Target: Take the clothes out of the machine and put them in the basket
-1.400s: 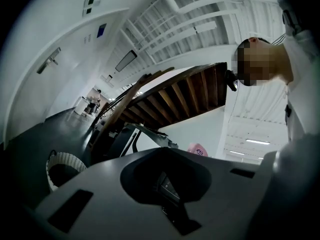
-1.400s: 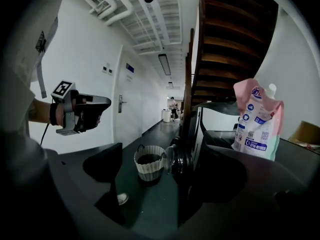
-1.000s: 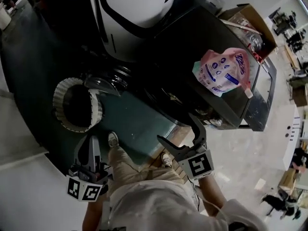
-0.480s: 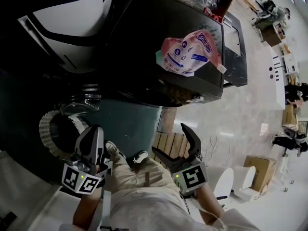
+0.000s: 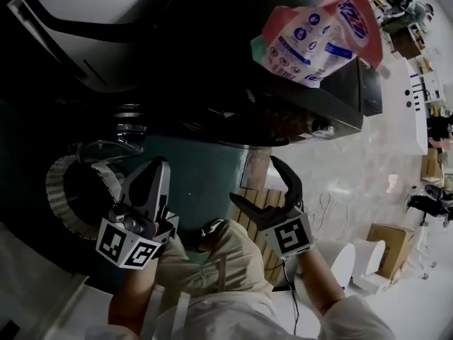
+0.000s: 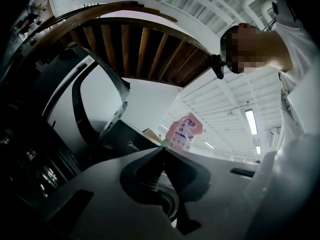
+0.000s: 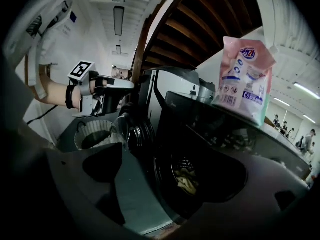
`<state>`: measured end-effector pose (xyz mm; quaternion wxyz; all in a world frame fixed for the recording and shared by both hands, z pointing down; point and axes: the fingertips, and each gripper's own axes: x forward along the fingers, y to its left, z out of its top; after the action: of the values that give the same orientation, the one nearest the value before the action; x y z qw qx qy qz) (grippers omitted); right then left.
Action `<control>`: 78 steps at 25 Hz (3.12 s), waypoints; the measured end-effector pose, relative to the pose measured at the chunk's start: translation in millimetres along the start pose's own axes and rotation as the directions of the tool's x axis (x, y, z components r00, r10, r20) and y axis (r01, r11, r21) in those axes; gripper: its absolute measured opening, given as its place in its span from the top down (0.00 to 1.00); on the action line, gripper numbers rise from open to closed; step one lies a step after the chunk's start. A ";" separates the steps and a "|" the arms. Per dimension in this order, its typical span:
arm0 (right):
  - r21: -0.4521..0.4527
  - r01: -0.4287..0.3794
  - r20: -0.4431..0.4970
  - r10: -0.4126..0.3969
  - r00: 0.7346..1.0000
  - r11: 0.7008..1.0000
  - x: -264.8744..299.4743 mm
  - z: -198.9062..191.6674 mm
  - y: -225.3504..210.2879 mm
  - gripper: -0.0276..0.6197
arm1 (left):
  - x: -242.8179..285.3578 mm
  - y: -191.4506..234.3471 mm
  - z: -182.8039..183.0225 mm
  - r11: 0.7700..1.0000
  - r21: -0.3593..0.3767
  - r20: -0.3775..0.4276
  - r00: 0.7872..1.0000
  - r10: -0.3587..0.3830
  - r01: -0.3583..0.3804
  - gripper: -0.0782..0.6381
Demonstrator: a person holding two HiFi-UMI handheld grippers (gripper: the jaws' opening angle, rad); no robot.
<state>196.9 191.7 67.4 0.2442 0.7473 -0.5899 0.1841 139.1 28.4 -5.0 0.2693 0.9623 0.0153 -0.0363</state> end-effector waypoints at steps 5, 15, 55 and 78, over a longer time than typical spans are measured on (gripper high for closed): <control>-0.074 0.035 0.013 -0.034 0.999 0.997 69.0 -60.7 6.9 0.22 | -5.3 62.0 -70.8 0.999 0.013 0.053 0.998 -0.037 0.037 0.87; -0.171 0.092 0.037 -0.087 0.996 0.981 195.4 -168.6 -12.9 0.22 | -5.0 146.2 -178.9 0.998 0.021 0.096 0.994 -0.061 0.059 0.87; -0.294 0.001 -0.655 -0.203 0.728 0.956 426.3 -380.8 -212.3 0.18 | -31.0 226.7 -288.8 0.982 0.034 0.179 0.966 -0.187 0.184 0.87; -0.527 0.028 -0.566 -0.375 0.734 0.849 425.2 -375.9 -197.0 0.66 | -51.0 210.8 -274.5 0.978 0.112 0.191 0.962 -0.197 0.178 0.87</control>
<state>493.6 110.3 583.4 0.6312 0.6118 -0.4064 0.2492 115.5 -9.6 341.9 0.2195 0.9594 0.0774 -0.1595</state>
